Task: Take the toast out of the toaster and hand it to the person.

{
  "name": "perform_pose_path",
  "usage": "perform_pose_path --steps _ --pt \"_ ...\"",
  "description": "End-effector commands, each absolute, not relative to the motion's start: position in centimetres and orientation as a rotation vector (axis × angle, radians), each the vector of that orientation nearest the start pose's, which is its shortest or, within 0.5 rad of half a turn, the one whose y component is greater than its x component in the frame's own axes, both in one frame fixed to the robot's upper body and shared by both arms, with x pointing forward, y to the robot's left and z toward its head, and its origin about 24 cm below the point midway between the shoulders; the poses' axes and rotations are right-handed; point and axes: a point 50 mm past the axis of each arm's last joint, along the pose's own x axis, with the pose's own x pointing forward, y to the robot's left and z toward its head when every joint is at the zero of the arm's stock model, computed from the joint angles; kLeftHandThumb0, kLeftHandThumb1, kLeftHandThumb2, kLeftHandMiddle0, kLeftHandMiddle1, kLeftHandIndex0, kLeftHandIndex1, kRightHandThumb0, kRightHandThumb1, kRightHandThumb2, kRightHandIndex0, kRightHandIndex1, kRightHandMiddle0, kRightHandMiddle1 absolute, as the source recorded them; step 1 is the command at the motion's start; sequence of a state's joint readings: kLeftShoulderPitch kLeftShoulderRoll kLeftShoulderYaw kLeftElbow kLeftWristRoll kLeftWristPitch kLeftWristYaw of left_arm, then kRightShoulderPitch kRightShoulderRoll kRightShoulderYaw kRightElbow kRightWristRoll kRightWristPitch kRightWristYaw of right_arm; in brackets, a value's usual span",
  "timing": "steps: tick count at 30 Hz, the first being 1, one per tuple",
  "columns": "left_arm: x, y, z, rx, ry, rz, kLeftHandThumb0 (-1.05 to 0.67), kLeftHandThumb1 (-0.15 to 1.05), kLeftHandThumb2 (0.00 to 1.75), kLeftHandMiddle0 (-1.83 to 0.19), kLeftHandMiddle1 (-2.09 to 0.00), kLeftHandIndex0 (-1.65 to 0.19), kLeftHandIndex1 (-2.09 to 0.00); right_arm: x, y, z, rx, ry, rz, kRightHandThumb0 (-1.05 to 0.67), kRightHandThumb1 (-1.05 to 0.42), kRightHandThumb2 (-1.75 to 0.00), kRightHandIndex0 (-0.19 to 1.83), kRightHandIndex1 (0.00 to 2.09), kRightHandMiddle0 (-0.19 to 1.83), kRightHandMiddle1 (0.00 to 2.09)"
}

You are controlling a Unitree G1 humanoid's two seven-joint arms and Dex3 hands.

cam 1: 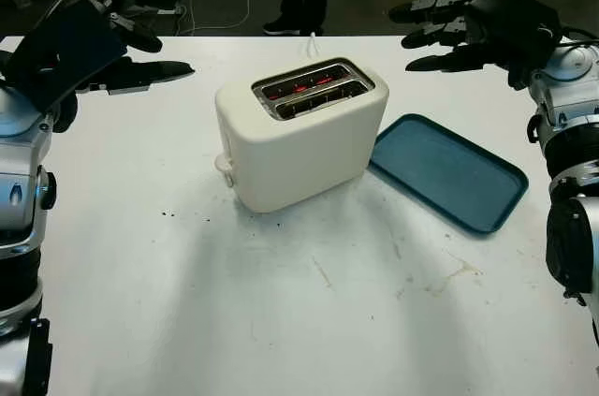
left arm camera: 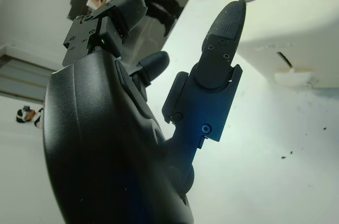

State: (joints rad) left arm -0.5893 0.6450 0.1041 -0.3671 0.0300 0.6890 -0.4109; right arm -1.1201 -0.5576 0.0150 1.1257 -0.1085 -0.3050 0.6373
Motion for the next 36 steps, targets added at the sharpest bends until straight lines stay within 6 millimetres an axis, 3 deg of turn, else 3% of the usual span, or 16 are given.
perform_pose_path --steps 1,19,36 --pt "29.42 21.25 26.02 0.644 -0.201 -0.146 -0.43 0.81 0.01 0.00 -1.32 -0.03 -0.97 40.21 -22.47 21.42 -0.626 -0.141 0.449 -0.87 -0.72 0.00 0.35 0.63 0.63 0.00" --pt "29.38 21.35 26.10 0.680 -0.172 -0.161 -0.40 0.82 0.01 -0.01 -1.34 -0.06 -0.94 40.27 -22.20 22.06 -0.708 -0.172 0.425 -0.77 -0.69 0.00 0.34 0.65 0.62 0.00" --pt "29.11 21.44 26.20 0.679 -0.155 -0.162 -0.37 0.82 0.00 -0.02 -1.33 -0.09 -0.91 40.34 -22.14 22.14 -0.717 -0.165 0.420 -0.81 -0.71 0.00 0.33 0.68 0.63 0.01"
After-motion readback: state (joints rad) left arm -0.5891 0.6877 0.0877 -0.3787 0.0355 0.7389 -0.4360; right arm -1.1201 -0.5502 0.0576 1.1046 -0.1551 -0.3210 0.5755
